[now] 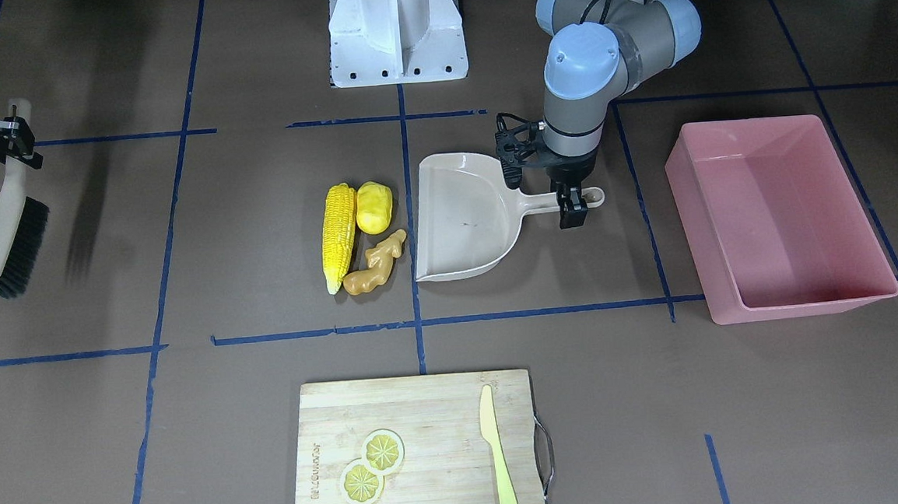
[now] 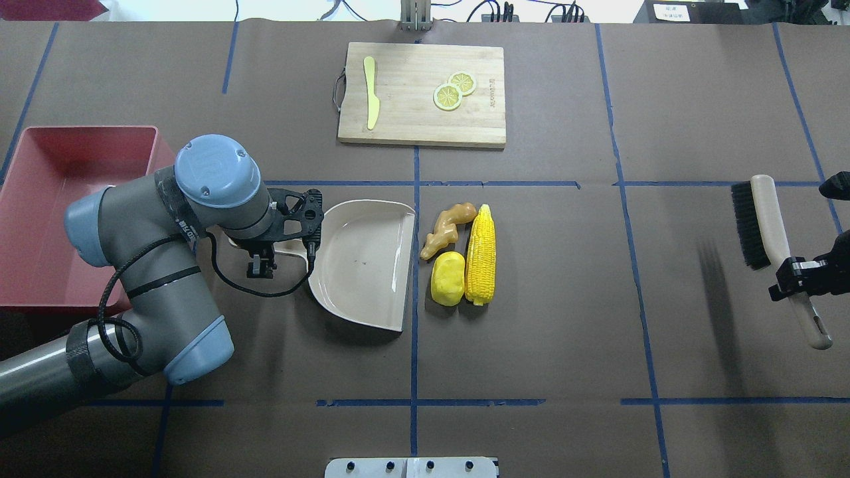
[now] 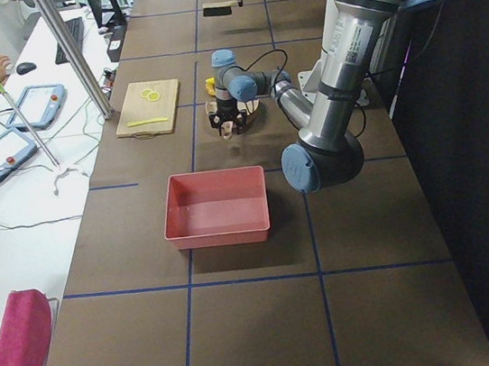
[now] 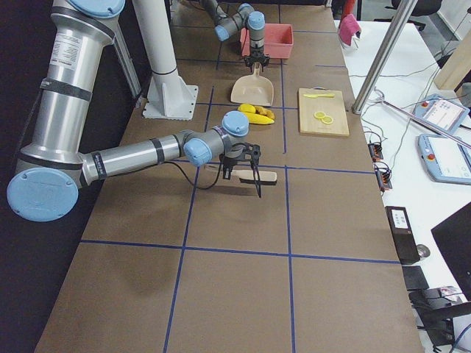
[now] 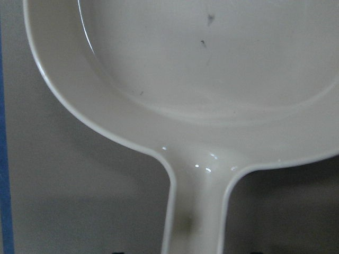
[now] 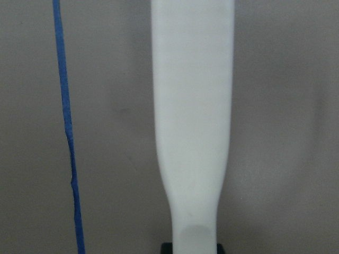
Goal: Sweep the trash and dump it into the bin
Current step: 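Grasp the beige dustpan handle with the left gripper and tilt it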
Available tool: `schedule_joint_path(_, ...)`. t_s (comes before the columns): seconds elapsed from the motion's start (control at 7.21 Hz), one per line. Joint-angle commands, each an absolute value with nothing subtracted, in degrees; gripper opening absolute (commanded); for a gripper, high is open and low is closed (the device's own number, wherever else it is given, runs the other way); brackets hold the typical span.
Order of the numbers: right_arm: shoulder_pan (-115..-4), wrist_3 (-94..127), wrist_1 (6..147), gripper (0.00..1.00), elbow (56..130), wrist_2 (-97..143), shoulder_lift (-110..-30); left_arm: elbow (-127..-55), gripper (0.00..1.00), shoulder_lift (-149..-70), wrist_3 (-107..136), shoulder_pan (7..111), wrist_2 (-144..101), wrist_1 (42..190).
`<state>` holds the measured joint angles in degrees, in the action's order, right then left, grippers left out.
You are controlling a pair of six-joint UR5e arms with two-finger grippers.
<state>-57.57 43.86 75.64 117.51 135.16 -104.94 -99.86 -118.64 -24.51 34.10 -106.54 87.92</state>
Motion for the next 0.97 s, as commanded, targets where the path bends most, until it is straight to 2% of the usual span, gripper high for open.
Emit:
schedule_joint_path(0.0,-57.6,43.9,75.8,0.00,117.6,136.0,-104.9,-99.9,0.20,-119.1,-24.1,34.1,-106.5,85.5)
schedule_joint_path(0.14,-57.7,43.9,75.8,0.00,117.8,136.3,-104.9,-100.5,0.07,-119.8,-24.0,34.4,-106.5,82.6)
schedule_joint_path(0.28,-57.7,43.9,75.8,0.00,118.2,136.3,-104.9,-100.9,0.03,-119.9,-24.0,34.4,-106.5,82.1)
schedule_joint_path(0.56,-57.5,43.9,75.8,0.00,118.0,136.5,-104.8,-101.2,0.00,-121.5,-24.2,34.5,-106.3,78.2)
schedule_joint_path(0.83,-54.6,50.9,76.1,0.00,117.9,135.8,-100.5,-101.8,0.00,-123.6,-24.3,34.4,-105.9,75.1)
